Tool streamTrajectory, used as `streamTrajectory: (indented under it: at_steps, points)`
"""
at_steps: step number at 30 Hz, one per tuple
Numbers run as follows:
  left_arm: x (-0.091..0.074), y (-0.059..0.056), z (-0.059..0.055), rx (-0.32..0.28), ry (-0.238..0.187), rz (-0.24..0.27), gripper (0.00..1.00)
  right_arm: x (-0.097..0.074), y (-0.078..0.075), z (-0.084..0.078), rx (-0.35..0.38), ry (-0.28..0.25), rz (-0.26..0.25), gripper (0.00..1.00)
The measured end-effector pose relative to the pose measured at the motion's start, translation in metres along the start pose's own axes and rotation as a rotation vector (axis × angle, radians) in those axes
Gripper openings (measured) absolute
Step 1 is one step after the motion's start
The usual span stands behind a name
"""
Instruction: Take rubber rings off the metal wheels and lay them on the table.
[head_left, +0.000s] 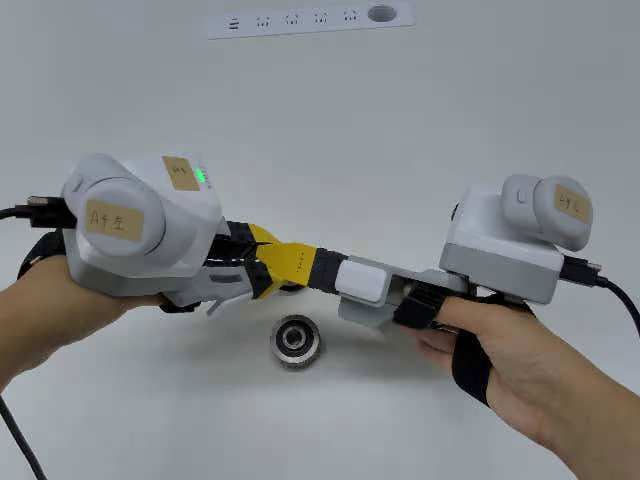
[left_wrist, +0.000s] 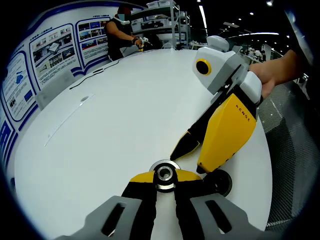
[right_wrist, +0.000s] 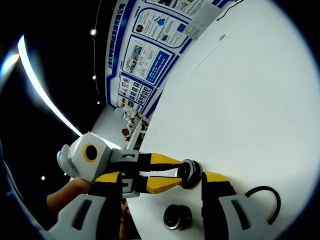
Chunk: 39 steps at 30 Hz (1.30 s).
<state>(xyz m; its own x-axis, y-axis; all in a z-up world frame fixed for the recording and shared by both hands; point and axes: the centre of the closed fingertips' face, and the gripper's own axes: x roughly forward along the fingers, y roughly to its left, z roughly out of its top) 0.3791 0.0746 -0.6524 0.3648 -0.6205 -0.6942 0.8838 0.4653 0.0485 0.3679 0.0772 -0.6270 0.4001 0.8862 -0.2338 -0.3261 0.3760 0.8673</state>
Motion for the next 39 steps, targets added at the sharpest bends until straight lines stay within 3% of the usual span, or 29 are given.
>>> streamTrajectory:
  at_steps: [14,19,39]
  points:
    - [-0.0002,-0.0004,-0.0001,-0.002,-0.001,0.001,0.13,0.0004,0.0047,-0.0013,0.007,0.003,0.012,0.65]
    - [-0.0001,-0.0008,-0.0001,0.001,0.003,0.0,0.12,0.0021,-0.0003,-0.0062,0.011,0.022,-0.005,0.63]
    - [0.0006,-0.0008,0.0006,0.001,0.004,-0.003,0.12,-0.0021,0.0032,-0.0019,0.007,0.0,0.002,0.63]
